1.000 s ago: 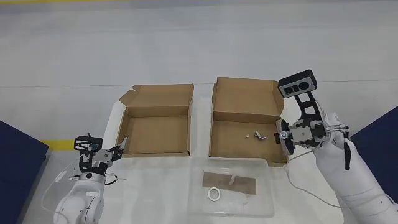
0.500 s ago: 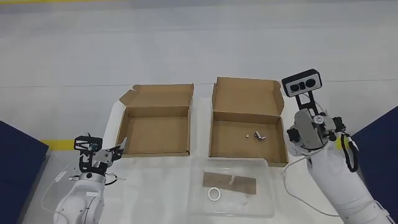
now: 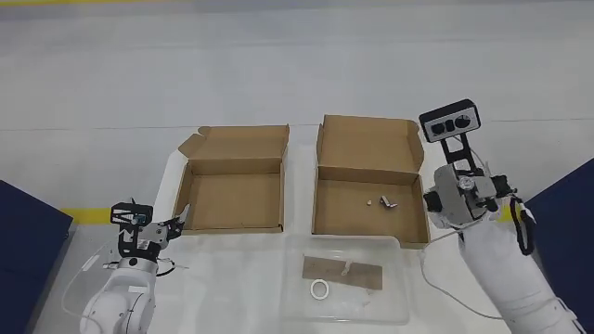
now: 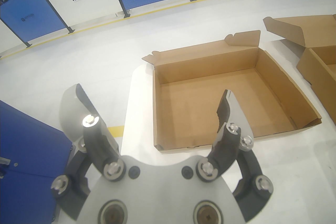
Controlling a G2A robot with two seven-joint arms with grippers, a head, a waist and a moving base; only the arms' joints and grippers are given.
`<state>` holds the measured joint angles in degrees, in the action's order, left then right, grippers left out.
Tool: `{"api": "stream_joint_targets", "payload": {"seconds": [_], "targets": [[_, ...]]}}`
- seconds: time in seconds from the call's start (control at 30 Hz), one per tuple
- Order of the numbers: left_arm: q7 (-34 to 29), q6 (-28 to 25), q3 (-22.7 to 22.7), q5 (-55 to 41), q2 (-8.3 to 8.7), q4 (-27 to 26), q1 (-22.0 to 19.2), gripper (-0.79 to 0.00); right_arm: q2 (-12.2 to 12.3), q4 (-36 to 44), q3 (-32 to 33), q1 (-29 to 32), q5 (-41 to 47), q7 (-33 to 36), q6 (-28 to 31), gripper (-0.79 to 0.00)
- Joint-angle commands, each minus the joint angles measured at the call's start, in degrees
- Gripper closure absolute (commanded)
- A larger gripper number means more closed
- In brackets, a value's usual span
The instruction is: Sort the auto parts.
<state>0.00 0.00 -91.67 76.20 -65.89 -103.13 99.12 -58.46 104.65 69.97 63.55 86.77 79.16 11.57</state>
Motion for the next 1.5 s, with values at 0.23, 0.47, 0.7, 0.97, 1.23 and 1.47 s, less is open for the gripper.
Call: {"api": "stream_joint_targets", "payload": {"seconds": [0.23,0.47,0.7,0.97,1.23,1.47], "targets": [[0.0,0.0,0.0,0.0,0.00,0.0,0.0,-0.785,-0.3,0.3,1.6,0.4,-6.7,0.9,-2.0,0.000],[0.0,0.0,0.0,0.0,0.00,0.0,0.0,-0.785,-1.4,1.0,2.2,0.9,-0.9,0.4,0.5,0.000],[0.0,0.0,0.0,0.0,0.00,0.0,0.0,-0.785,-2.7,1.6,1.9,0.8,4.7,0.7,1.3,0.000],[0.0,0.0,0.0,0.0,0.00,0.0,0.0,-0.785,-3.5,1.2,3.2,0.4,1.9,1.2,1.2,0.000],[0.0,0.0,0.0,0.0,0.00,0.0,0.0,-0.785,-3.8,1.3,4.9,0.4,-3.7,1.7,-0.8,0.000],[0.0,0.0,0.0,0.0,0.00,0.0,0.0,-0.785,-4.2,1.4,5.4,0.5,-5.2,1.8,-1.7,0.000]]}}
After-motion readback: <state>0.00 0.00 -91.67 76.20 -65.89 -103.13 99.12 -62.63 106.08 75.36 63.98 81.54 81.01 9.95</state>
